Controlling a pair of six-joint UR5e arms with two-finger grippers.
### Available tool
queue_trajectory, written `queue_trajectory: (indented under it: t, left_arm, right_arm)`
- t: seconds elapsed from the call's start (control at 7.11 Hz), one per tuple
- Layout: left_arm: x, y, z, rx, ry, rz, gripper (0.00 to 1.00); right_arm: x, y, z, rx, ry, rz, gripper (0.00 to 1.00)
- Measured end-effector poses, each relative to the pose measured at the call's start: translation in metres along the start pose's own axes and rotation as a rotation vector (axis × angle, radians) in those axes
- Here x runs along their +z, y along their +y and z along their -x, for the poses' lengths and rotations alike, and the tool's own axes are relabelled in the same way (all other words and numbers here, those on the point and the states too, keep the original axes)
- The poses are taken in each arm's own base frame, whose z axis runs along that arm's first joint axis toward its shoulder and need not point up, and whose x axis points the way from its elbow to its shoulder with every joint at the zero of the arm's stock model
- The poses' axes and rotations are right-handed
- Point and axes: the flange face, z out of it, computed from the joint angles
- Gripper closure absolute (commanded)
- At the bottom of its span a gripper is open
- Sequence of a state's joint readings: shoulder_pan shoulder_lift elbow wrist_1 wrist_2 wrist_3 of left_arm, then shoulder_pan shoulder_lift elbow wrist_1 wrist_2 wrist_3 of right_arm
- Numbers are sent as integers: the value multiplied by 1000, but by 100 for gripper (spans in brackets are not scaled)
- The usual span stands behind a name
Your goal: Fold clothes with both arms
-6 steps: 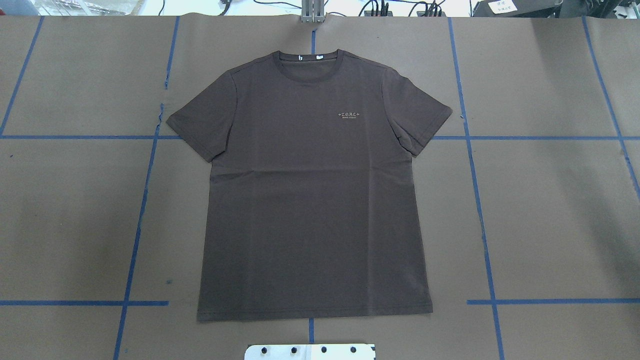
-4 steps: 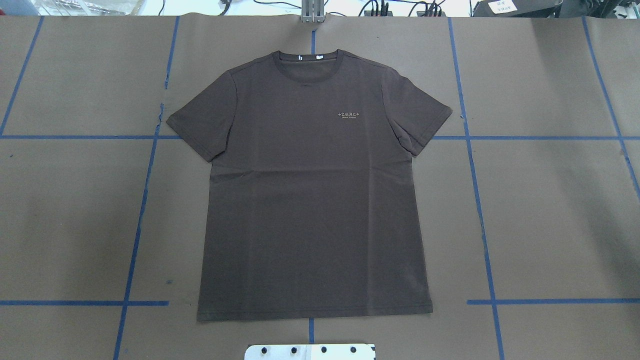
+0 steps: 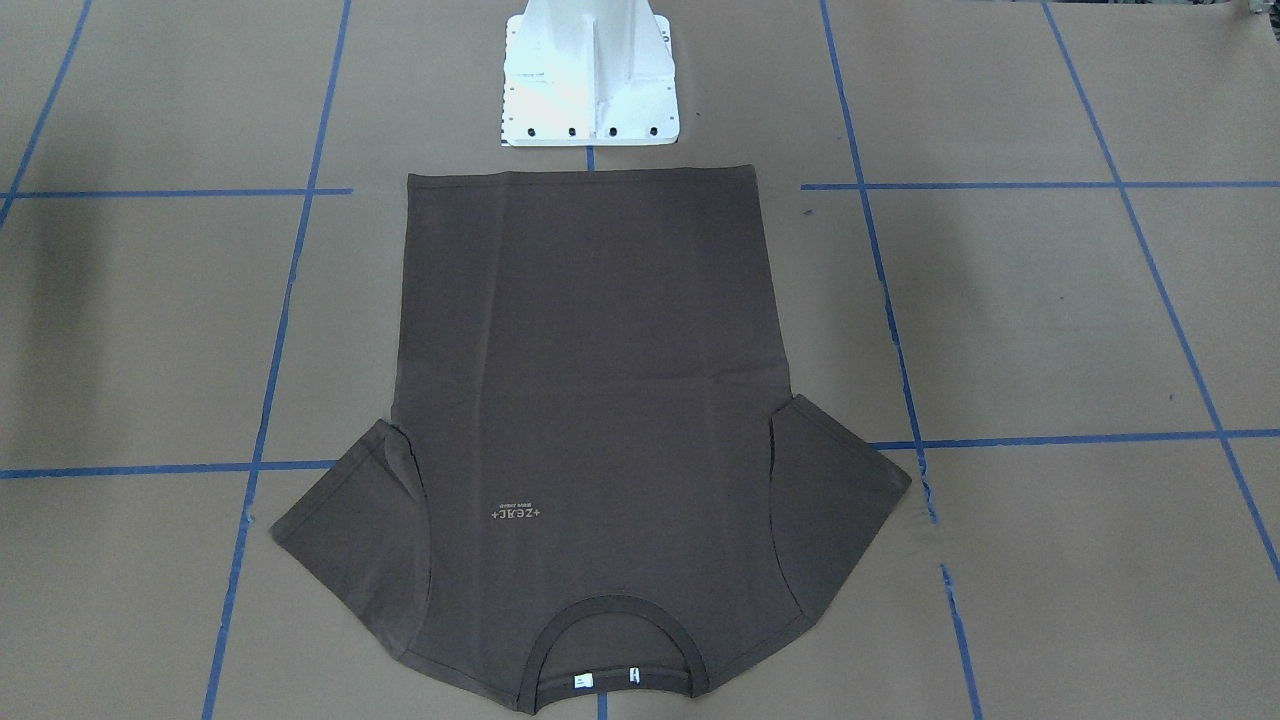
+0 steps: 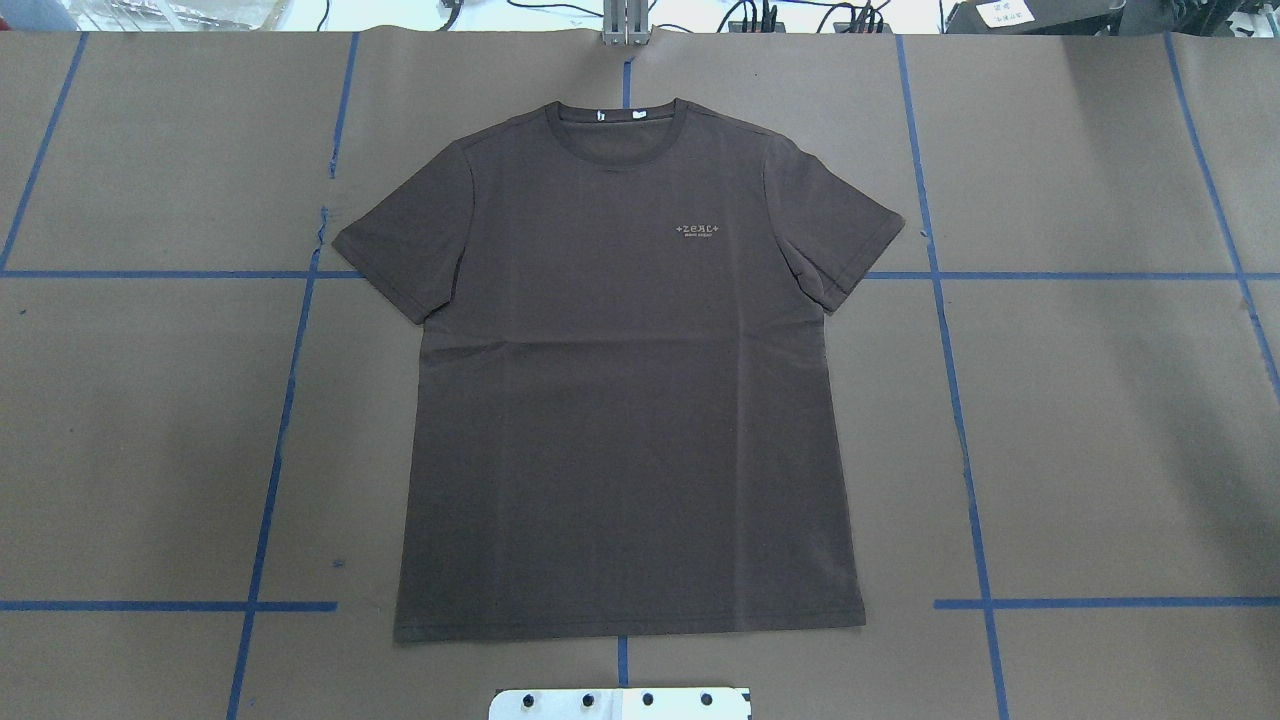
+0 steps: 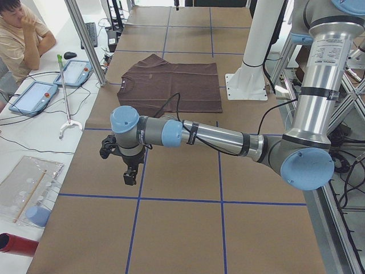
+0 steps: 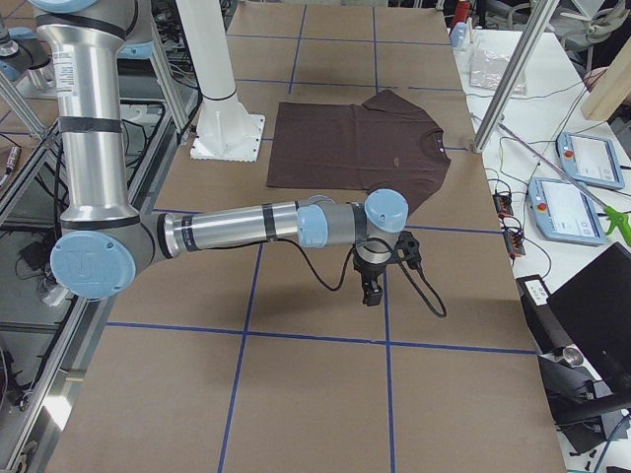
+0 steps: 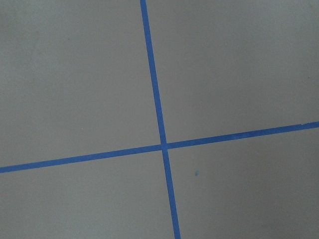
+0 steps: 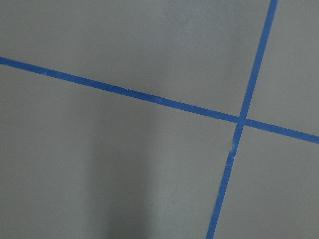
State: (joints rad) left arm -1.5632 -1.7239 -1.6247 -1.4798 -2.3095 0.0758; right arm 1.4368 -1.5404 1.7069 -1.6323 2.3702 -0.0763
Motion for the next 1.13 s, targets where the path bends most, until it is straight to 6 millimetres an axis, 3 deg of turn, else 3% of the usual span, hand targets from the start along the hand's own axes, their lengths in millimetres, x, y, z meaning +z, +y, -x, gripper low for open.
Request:
queue_trajectory:
  t: [0.28, 0.42, 0.84, 1.13]
  left_arm:
    - [-5, -4, -11, -13, 53, -20, 0]
    - [-9, -8, -17, 6, 80, -46, 0]
    - [-16, -14, -25, 65, 98, -104, 0]
    - [-21, -19, -31, 88, 95, -124, 0]
  right_arm:
    - [3, -10, 14, -36, -41, -54, 0]
    - [11, -25, 33, -35, -60, -69, 0]
    - [42, -116, 123, 8, -107, -84, 0]
    - [62, -183, 168, 34, -103, -69, 0]
